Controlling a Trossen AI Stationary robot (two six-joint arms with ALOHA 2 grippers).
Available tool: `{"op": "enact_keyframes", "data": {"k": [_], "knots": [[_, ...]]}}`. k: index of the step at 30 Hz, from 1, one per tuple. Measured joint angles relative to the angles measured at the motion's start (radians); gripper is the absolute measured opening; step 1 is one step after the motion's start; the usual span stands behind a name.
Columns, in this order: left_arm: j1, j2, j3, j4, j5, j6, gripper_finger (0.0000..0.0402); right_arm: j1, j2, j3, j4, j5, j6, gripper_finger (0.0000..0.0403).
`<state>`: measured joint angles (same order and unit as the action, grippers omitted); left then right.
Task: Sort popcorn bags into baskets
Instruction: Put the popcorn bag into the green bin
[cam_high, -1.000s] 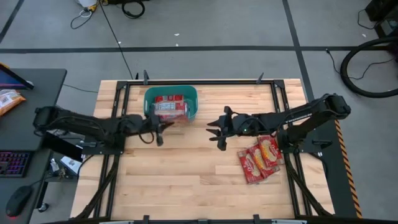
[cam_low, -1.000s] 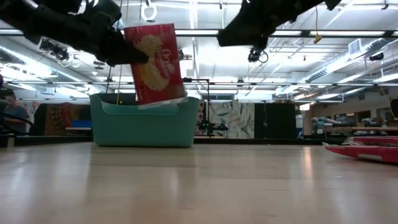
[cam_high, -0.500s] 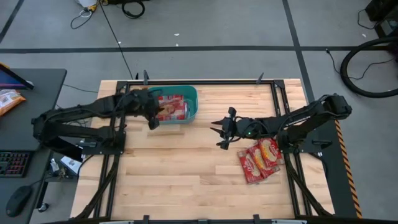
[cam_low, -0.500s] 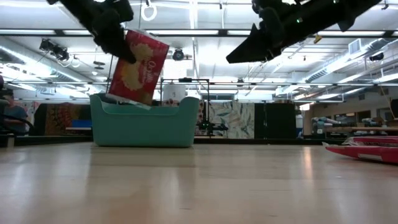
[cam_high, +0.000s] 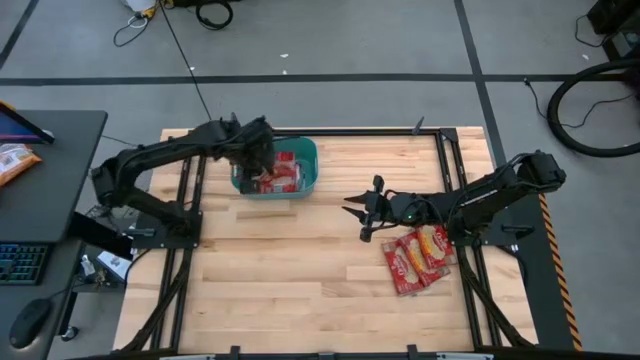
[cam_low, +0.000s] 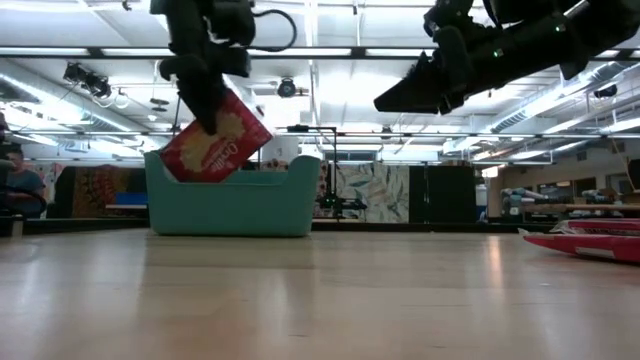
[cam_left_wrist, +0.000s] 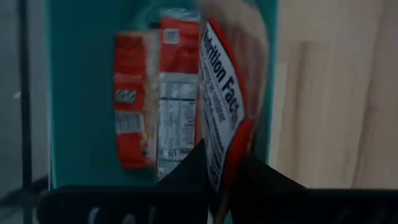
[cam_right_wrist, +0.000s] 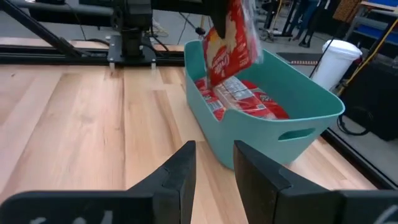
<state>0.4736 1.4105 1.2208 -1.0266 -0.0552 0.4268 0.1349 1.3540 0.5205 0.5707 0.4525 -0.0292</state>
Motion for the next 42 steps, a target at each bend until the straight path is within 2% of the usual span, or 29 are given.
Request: {"op": "enact_keyframes", "data": {"k": [4,8,12,17,20,23,24,26,29,31,36,39,42], "knots": [[0.019,0.076,0.063,-0.027,0.050,0.135,0.0038,0.000,0.000,-0.001,0.002,0.000,0.000,0.0112],[0.024,0.131,0.068,0.026,0.056,0.230,0.0041,0.003,0.000,-0.001,-0.008,-0.003,0.010,0.0112],[0.015,0.178,0.064,0.044,0.031,0.273,0.0068,0.021,0.001,-0.001,-0.071,-0.037,0.059,0.0112],[-0.014,0.188,0.064,0.116,-0.100,0.296,0.0136,0.045,0.001,-0.001,-0.082,-0.031,0.079,0.0112],[-0.049,0.172,0.064,0.168,-0.271,0.289,0.0169,0.061,0.001,-0.001,-0.086,-0.026,0.079,0.0112],[-0.099,0.161,0.066,0.214,-0.465,0.226,0.0182,0.074,0.001,-0.001,-0.095,-0.004,0.079,0.0112],[-0.112,0.154,0.065,0.214,-0.487,0.195,0.0183,0.077,0.001,-0.001,-0.100,0.011,0.079,0.0112],[-0.138,0.128,0.064,0.215,-0.420,0.133,0.0180,0.087,0.001,-0.001,-0.113,0.033,0.079,0.0112],[-0.155,0.072,0.064,0.237,-0.206,0.036,0.0166,0.111,-0.005,-0.001,-0.157,0.074,0.078,0.0112],[-0.165,0.041,0.065,0.256,-0.122,-0.013,0.0156,0.128,-0.018,-0.001,-0.188,0.125,0.079,0.0112],[-0.192,-0.016,0.050,0.259,0.008,-0.133,0.0142,0.163,-0.050,0.000,-0.229,0.183,0.108,0.0109],[-0.232,-0.043,-0.032,0.331,0.083,-0.177,0.0142,0.173,-0.066,0.000,-0.297,0.186,0.161,0.0107],[-0.283,-0.072,-0.156,0.457,0.097,-0.211,0.0142,0.172,-0.066,0.000,-0.313,0.192,0.195,0.0106]]}}
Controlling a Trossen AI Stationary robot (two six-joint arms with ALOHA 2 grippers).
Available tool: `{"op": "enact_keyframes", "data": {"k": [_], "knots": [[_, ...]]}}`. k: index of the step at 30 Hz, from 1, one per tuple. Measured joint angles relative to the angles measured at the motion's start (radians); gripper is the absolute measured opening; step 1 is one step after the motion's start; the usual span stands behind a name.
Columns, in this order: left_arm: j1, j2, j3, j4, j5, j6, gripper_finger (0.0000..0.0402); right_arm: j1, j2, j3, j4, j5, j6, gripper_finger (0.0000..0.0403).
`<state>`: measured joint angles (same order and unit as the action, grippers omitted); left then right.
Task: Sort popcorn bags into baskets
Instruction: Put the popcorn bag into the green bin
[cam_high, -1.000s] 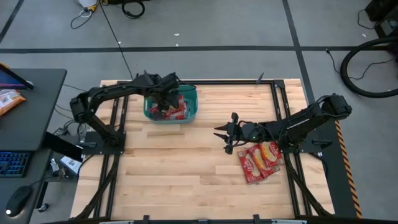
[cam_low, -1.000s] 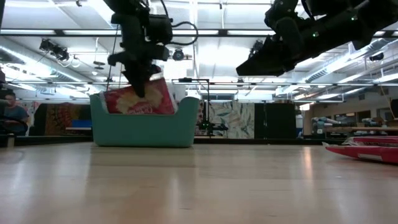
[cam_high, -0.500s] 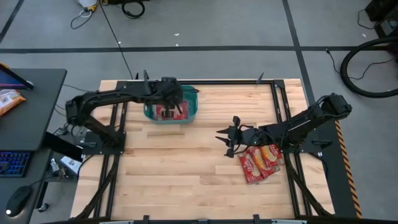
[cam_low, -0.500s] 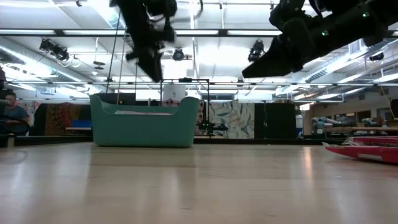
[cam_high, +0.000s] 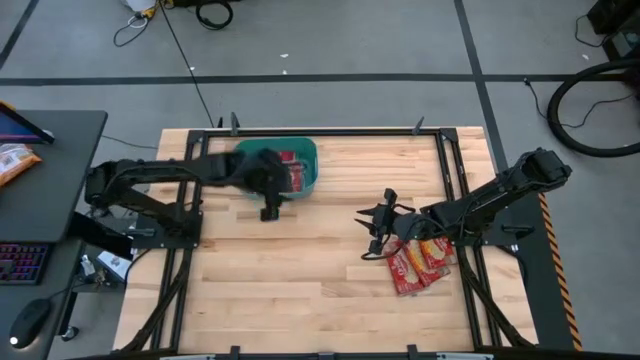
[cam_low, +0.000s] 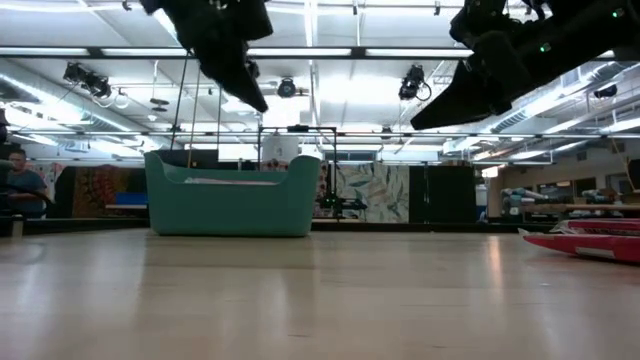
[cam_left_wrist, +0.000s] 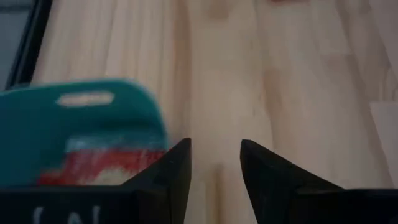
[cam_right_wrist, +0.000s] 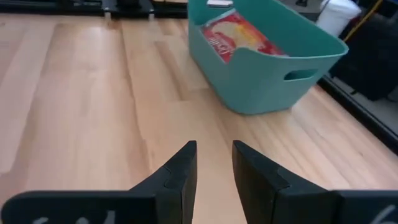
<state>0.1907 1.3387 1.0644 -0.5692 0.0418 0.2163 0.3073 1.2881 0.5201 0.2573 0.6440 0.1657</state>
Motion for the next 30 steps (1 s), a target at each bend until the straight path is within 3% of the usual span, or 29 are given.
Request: {"op": "enact_keyframes", "data": {"k": [5,7,10,13,17,21,26,30], "knots": [[-0.068,-0.046,-0.188,0.305,-0.015,-0.030,0.0142,0.005,0.017,0.028,0.010,0.100,0.017,0.0100],[-0.088,-0.066,-0.248,0.401,-0.027,-0.028,0.0142,0.006,0.043,0.064,0.000,0.095,0.045,0.0094],[-0.104,-0.083,-0.307,0.542,-0.036,-0.009,0.0142,0.010,0.101,0.137,-0.133,0.052,0.098,0.0087],[-0.113,-0.108,-0.343,0.668,-0.039,0.015,0.0142,0.010,0.151,0.244,-0.396,0.009,0.202,0.0082],[-0.129,-0.167,-0.419,0.790,-0.038,0.062,0.0142,0.000,0.223,0.401,-0.814,-0.062,0.386,0.0080],[-0.130,-0.239,-0.516,0.877,-0.037,0.084,0.0142,-0.003,0.271,0.501,-1.117,-0.181,0.564,0.0080],[-0.130,-0.331,-0.656,0.930,-0.038,0.083,0.0142,-0.016,0.290,0.523,-1.273,-0.367,0.745,0.0083],[-0.130,-0.382,-0.698,0.936,-0.038,0.076,0.0142,-0.035,0.296,0.523,-1.331,-0.514,0.853,0.0100]]}}
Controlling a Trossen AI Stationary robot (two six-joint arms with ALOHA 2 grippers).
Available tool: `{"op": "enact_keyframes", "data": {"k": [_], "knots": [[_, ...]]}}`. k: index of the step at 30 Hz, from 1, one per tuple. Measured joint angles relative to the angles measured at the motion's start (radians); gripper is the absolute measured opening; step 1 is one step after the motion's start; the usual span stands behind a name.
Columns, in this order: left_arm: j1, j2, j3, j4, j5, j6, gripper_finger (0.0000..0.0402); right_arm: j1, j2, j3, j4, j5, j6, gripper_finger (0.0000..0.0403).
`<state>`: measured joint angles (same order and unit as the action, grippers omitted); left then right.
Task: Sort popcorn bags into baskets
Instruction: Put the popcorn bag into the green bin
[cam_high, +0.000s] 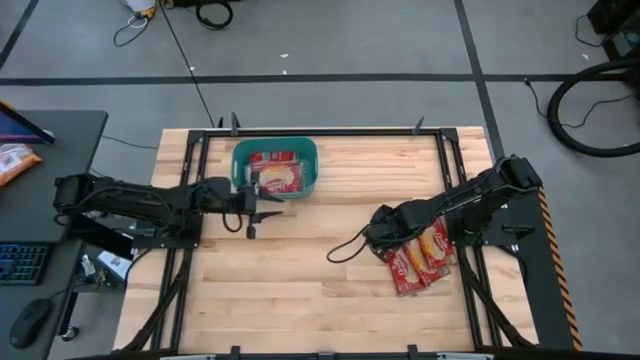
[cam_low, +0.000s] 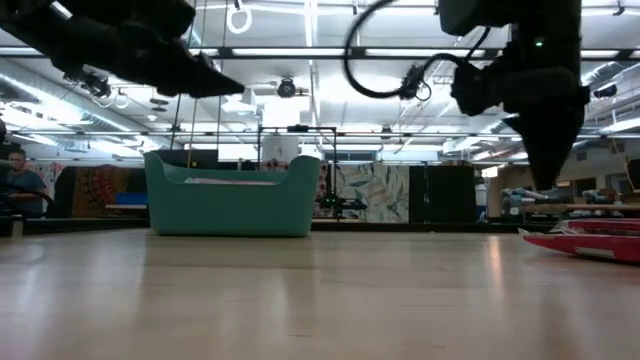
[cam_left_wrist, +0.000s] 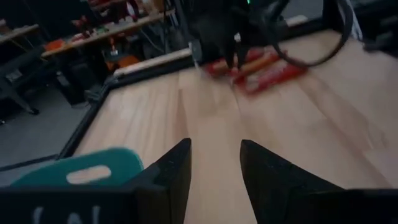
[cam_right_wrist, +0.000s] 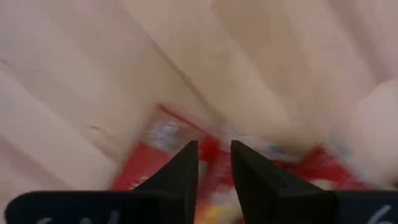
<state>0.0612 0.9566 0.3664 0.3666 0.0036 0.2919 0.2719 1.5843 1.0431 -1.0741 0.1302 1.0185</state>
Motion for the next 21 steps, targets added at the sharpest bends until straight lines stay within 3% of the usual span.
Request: {"op": "enact_keyframes", "data": {"k": [9,21], "knots": [[-0.005,-0.056,0.002,-0.075,0.000,-0.067,0.0142,0.028,0.054,0.002,-0.022,-0.080,0.116,0.0142],[-0.005,-0.056,0.003,-0.120,0.001,-0.129,0.0142,0.042,0.187,0.002,-0.083,-0.076,0.107,0.0149]]}}
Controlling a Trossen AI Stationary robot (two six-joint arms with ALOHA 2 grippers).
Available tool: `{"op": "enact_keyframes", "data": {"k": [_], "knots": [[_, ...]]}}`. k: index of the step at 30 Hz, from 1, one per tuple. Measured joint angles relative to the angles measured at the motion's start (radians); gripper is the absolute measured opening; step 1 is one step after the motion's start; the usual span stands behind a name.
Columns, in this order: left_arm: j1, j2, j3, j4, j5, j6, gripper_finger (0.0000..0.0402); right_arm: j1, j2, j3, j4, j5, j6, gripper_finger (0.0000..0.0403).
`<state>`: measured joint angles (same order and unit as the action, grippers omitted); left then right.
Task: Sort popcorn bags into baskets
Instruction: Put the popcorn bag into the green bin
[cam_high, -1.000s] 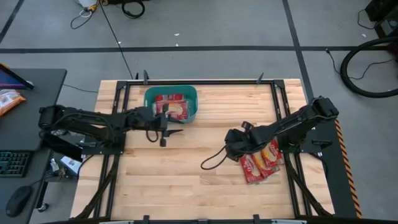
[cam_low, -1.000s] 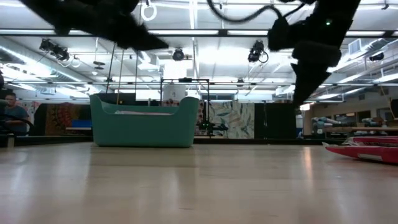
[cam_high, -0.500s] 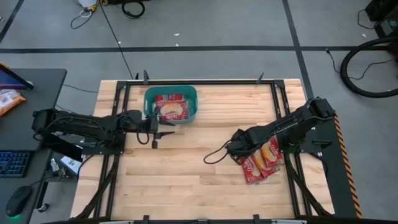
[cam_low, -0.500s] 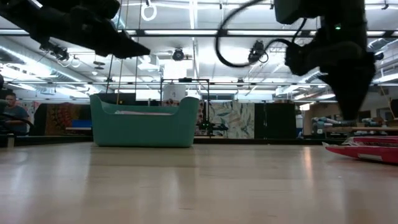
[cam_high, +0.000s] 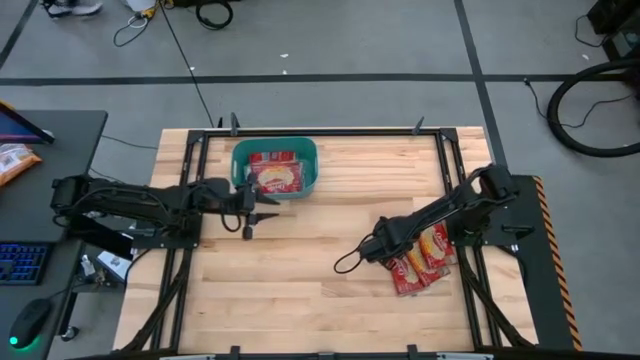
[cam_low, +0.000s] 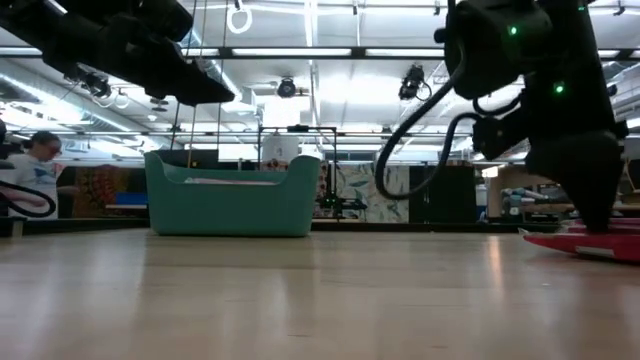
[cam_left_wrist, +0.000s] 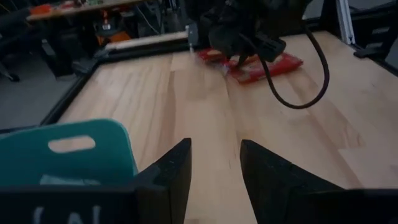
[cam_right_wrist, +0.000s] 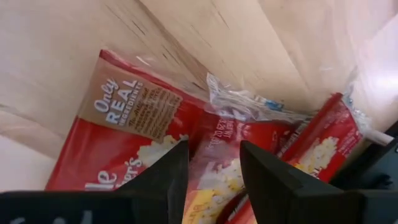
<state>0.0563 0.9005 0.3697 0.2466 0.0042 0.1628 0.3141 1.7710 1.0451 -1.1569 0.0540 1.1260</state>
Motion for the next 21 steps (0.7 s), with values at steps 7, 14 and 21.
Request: {"op": "enact_keyframes", "data": {"k": [7,14,21], "knots": [[-0.003,0.000,0.001,-0.081,0.000,-0.029,0.0142,-0.005,0.044,0.000,0.016,-0.003,-0.011,0.0149],[-0.011,0.000,0.001,-0.089,0.000,-0.030,0.0142,-0.028,0.043,-0.002,0.023,-0.001,-0.014,0.0145],[-0.011,0.000,0.001,-0.091,0.000,-0.030,0.0142,-0.029,0.068,-0.013,0.030,0.005,-0.059,0.0077]]}}
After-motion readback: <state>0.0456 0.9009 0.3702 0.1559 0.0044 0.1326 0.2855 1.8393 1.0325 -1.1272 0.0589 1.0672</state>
